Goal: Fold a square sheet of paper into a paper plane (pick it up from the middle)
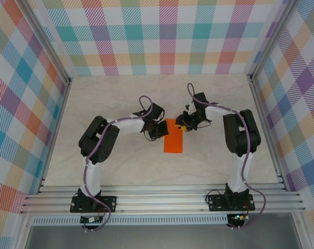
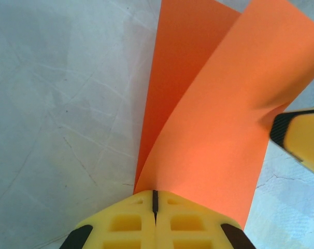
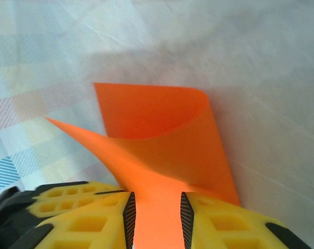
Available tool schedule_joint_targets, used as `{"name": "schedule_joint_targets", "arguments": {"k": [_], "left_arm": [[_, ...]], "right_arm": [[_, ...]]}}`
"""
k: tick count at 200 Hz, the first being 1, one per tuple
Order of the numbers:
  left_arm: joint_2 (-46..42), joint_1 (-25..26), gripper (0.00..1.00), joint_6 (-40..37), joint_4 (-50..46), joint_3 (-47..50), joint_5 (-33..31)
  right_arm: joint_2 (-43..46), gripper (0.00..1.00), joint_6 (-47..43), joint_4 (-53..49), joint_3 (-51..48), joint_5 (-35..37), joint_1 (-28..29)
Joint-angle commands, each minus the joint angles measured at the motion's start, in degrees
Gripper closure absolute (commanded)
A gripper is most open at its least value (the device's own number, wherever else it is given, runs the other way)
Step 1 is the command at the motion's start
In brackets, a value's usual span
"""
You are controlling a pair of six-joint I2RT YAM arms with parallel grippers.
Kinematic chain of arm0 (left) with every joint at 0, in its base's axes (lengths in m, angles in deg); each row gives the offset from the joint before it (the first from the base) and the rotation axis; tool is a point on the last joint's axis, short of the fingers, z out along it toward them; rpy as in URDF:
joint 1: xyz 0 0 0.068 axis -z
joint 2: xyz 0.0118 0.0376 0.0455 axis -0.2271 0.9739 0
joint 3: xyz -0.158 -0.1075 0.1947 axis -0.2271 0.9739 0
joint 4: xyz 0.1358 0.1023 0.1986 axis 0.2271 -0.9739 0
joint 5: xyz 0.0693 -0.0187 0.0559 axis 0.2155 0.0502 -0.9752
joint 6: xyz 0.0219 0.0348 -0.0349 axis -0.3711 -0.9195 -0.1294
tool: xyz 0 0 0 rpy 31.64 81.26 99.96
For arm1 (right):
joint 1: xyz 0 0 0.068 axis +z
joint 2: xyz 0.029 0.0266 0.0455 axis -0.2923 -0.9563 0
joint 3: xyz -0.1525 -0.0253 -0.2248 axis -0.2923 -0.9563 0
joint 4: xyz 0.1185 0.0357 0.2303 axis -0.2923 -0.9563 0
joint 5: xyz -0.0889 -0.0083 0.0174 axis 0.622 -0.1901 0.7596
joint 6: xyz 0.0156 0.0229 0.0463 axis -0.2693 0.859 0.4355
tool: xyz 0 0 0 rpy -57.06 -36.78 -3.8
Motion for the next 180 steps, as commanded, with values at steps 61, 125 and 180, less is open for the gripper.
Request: {"name": "schedule_joint_targets", "arguments": {"k": [61,125,180], "left_arm": [[3.7,0.4,1.00,-1.1,-5.8,0.4,-0.2],[3.7,0.4,1.00,-1.5,-6.2,0.5,-0.3],[3.7,0.4,1.00,-1.5,-6.4,-0.1,0.0]], "right_arm": [[-5.8,0.68,-0.2,2.4,1.2,-2.6,-1.9],[-2.7,0.68,-0.7,-0.7,6.2,-4.4,-2.0],[-7.8,0.68,-0.9,-2.3,9.8,-2.5,-2.1]]}}
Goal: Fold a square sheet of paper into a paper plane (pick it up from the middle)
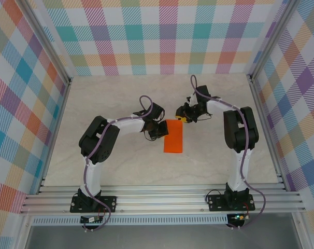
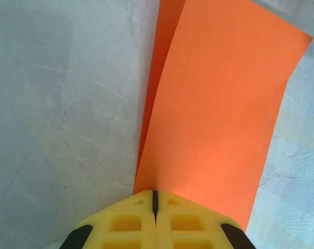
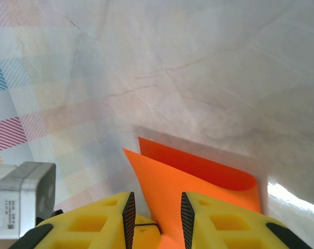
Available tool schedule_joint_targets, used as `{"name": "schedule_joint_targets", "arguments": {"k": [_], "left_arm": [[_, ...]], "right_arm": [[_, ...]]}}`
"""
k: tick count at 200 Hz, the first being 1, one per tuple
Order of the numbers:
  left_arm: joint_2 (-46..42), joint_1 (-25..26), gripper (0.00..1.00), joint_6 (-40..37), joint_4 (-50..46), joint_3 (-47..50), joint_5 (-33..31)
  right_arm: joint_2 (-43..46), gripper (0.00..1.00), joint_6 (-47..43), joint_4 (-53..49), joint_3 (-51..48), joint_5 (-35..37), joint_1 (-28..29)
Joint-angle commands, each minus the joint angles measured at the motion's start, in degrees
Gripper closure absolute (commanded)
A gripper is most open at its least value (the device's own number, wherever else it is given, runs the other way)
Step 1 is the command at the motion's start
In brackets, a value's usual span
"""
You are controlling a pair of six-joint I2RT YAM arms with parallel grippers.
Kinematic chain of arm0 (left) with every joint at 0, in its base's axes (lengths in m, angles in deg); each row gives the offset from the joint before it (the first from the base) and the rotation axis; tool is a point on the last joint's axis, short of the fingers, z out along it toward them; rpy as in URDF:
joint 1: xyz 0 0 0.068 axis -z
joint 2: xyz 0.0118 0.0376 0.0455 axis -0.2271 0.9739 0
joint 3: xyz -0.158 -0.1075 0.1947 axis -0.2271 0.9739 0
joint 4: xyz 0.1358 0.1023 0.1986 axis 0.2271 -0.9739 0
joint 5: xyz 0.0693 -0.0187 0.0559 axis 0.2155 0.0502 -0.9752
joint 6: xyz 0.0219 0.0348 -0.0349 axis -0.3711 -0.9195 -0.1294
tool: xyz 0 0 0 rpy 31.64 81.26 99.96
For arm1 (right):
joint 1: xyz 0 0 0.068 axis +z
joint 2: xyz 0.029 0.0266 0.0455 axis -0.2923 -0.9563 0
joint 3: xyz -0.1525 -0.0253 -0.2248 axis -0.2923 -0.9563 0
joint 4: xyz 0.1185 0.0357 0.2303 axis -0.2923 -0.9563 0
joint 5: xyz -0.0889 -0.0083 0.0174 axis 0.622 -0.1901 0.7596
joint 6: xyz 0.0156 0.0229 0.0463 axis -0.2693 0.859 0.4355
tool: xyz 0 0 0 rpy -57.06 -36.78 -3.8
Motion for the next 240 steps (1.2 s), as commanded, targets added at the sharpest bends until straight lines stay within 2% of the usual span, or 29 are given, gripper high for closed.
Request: {"name": "schedule_joint_targets", "arguments": {"k": [1,64,126,203,240], "left_arm": [[3.5,0.4,1.00,-0.9,-5.7,0.4,-0.2],[3.2,0.4,1.00,-1.0,-6.0,0.8,-0.3],[3.0,0.4,1.00,-1.4,-6.5,0.6,-0.5],[2.9,0.4,1.00,-1.4,-6.5,0.9,-0.4],[2.9,0.4,1.00,-1.2,-6.6,1.0,-0.5]], "right_arm": [[-3.4,0.68,-0.9,-2.0,1.4,0.5,0.0],[-5.2,0.69,-0.1,-1.6,0.6,1.3,-0.5],[-3.0,0.68,-1.5,-5.4,5.5,1.4,-0.5],[-7.4,0.69,-1.1,-4.6,3.8,2.7,-0.6],[-3.0,0.68,-2.0,-6.1,3.8,2.9,-0.9]]}}
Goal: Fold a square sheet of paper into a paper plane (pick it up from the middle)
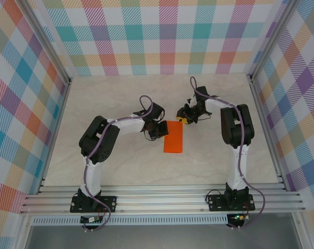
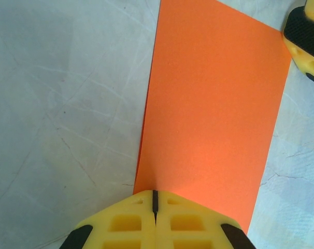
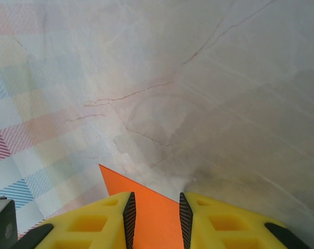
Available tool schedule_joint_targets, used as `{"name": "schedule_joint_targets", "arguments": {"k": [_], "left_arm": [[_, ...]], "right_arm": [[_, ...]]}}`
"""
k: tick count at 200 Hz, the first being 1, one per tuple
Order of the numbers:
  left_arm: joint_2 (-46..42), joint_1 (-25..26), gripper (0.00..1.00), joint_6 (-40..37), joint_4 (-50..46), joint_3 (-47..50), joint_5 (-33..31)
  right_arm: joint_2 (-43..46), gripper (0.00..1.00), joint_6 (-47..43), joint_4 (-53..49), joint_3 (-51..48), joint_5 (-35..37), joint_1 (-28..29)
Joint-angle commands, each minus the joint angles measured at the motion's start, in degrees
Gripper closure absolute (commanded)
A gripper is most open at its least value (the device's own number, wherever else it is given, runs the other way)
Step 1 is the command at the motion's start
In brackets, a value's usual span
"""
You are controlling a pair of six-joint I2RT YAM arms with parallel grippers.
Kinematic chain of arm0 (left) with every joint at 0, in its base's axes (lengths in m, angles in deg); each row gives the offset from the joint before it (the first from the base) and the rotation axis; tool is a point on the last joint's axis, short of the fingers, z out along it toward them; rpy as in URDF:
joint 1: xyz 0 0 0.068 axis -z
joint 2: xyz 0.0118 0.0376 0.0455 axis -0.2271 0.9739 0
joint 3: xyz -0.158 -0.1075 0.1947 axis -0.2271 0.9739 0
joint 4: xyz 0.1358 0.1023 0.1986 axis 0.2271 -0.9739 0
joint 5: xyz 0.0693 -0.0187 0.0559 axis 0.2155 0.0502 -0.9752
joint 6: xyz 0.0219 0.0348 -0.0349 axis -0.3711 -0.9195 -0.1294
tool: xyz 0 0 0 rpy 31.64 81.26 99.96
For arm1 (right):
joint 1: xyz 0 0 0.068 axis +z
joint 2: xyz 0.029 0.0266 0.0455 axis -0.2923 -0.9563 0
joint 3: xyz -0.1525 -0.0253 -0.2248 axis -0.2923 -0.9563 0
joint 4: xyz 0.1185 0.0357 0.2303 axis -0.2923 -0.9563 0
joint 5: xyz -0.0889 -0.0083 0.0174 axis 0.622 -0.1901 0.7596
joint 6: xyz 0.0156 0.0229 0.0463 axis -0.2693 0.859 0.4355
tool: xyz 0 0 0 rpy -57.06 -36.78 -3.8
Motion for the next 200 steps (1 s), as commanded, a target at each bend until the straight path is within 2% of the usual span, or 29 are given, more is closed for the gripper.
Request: {"name": "schedule_joint_targets", "arguments": {"k": [1,26,59,111,156,179,200], "left_arm": [[2.8,0.4,1.00,-1.0,-6.4,1.2,-0.5],[2.5,0.4,1.00,-1.0,-6.2,1.2,-0.3],[2.4,0.5,1.00,-1.0,-6.1,0.7,-0.1],[2.4,0.5,1.00,-1.0,-6.3,0.4,0.1],[2.5,0.5,1.00,-1.0,-6.4,0.4,0.1],[2.5,0.6,1.00,-1.0,-6.4,0.3,0.2],[2.4,0.6,1.00,-1.0,-6.5,0.5,0.2]], "right_arm": [[2.8,0.68,-2.0,-2.4,-0.6,1.0,-0.2],[8.3,0.67,-2.7,-3.1,-1.9,0.6,-0.3],[13.5,0.66,-1.0,1.0,-9.6,-2.1,-0.2],[16.2,0.65,-0.1,5.3,-19.9,-6.3,2.6],[18.3,0.65,-1.0,7.0,-28.5,-5.1,4.1],[17.9,0.65,-1.7,6.5,-30.4,-4.0,4.1],[21.2,0.64,-2.1,5.1,-30.4,-3.9,4.1]]}}
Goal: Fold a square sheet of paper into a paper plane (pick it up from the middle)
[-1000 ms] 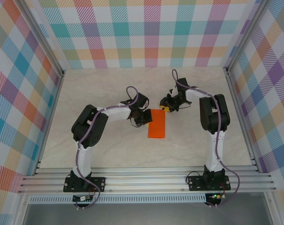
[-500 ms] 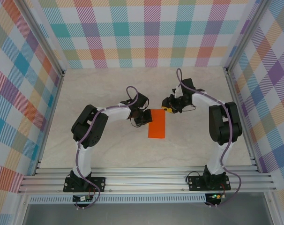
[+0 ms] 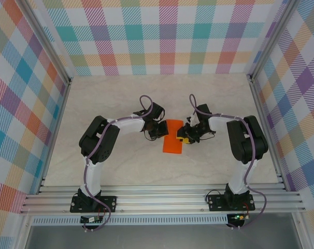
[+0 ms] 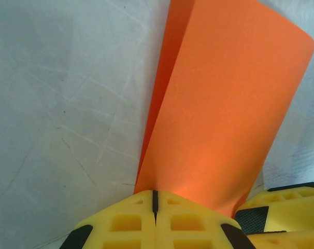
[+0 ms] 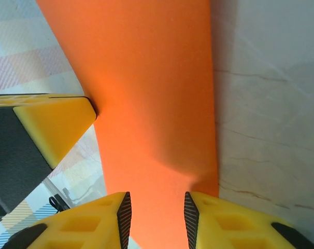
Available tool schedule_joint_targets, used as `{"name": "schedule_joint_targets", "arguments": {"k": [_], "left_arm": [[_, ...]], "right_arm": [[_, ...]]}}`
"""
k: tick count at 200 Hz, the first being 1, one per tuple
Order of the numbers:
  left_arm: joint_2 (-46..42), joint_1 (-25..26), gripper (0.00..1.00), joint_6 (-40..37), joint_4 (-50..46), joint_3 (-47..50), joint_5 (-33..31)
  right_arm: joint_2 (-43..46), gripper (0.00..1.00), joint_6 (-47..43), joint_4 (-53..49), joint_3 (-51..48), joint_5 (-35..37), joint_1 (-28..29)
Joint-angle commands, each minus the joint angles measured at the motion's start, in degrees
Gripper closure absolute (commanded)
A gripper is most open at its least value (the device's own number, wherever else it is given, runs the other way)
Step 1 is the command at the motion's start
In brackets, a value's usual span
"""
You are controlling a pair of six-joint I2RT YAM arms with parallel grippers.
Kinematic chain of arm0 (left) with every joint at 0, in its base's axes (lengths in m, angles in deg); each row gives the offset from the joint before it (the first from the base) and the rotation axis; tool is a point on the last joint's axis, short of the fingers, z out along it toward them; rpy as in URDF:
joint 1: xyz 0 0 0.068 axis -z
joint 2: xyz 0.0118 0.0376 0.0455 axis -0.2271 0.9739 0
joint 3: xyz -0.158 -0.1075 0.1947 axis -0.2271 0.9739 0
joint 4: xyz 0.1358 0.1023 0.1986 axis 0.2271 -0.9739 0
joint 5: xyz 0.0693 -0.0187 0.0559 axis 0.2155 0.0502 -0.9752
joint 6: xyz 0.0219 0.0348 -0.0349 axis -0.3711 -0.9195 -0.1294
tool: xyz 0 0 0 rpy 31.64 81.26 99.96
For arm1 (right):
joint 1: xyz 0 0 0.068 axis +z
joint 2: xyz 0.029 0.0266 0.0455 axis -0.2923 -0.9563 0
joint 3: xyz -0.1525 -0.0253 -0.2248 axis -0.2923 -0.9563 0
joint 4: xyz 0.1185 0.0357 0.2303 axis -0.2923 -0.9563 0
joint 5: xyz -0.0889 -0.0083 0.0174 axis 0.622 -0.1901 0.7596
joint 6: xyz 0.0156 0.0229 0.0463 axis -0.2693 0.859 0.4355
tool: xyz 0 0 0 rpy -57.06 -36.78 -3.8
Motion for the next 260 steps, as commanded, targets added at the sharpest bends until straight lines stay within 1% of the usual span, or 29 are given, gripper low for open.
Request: {"name": "schedule_joint_targets", "arguments": {"k": [1,42,56,73,98,125,138,154,166,181,194,206,217,222,237,260], "left_arm": [[2.4,0.6,1.00,-1.0,-6.2,0.6,0.1],[2.3,0.7,1.00,-1.1,-6.4,0.4,0.3],[2.2,0.7,1.00,-1.1,-6.3,0.4,0.4],[2.1,0.7,1.00,-1.1,-6.3,0.2,0.3],[1.6,0.8,1.00,-1.0,-6.2,0.3,0.3],[1.0,0.8,1.00,-1.0,-6.0,0.4,0.5],[0.5,0.8,1.00,-0.9,-5.9,0.2,1.0],[-0.9,0.8,1.00,-0.9,-5.9,0.3,1.1],[-2.6,0.8,1.00,-1.0,-5.9,0.4,0.7],[-5.4,0.8,0.92,-1.1,-6.3,1.1,-0.9],[-8.1,0.7,0.81,-1.1,-6.5,2.4,-2.6],[-10.4,0.7,0.77,-1.3,-6.7,3.8,-4.3],[-12.0,0.4,0.69,-1.1,-6.7,5.2,-5.2],[-12.4,0.2,0.68,-1.0,-6.6,5.8,-5.2],[-13.4,-0.3,0.65,-0.6,-5.8,7.7,-4.8],[-13.5,-0.9,0.63,0.7,-3.6,10.0,-3.0]], "right_arm": [[3.1,0.64,-0.9,-2.7,-1.2,0.3,0.2],[9.1,0.63,-1.4,-5.0,-1.4,-1.4,1.6],[9.1,0.63,-0.8,-4.0,-2.6,-2.0,3.0],[8.6,0.63,0.0,-3.2,-4.6,-0.6,4.3],[8.0,0.62,1.4,-0.1,-8.5,-0.5,4.7],[6.5,0.62,0.9,-0.1,-10.7,-0.5,4.7],[8.0,0.62,0.6,-0.6,-11.1,0.3,4.7],[11.2,0.59,0.1,-2.2,-10.2,1.4,4.7],[13.9,0.54,0.0,-3.5,-9.2,3.3,4.7],[16.6,0.46,-0.5,-5.6,-7.8,7.8,4.7],[18.0,0.34,-0.6,-7.3,-6.3,12.2,4.7],[18.7,0.28,-0.5,-8.2,-5.2,15.5,4.7],[18.8,0.22,0.0,-8.4,-4.4,17.8,4.7],[18.7,0.20,0.3,-8.2,-4.1,18.6,4.7],[17.4,0.18,0.7,-7.5,-3.1,18.0,4.7],[14.1,0.26,1.8,-5.2,-1.9,15.5,4.7]]}}
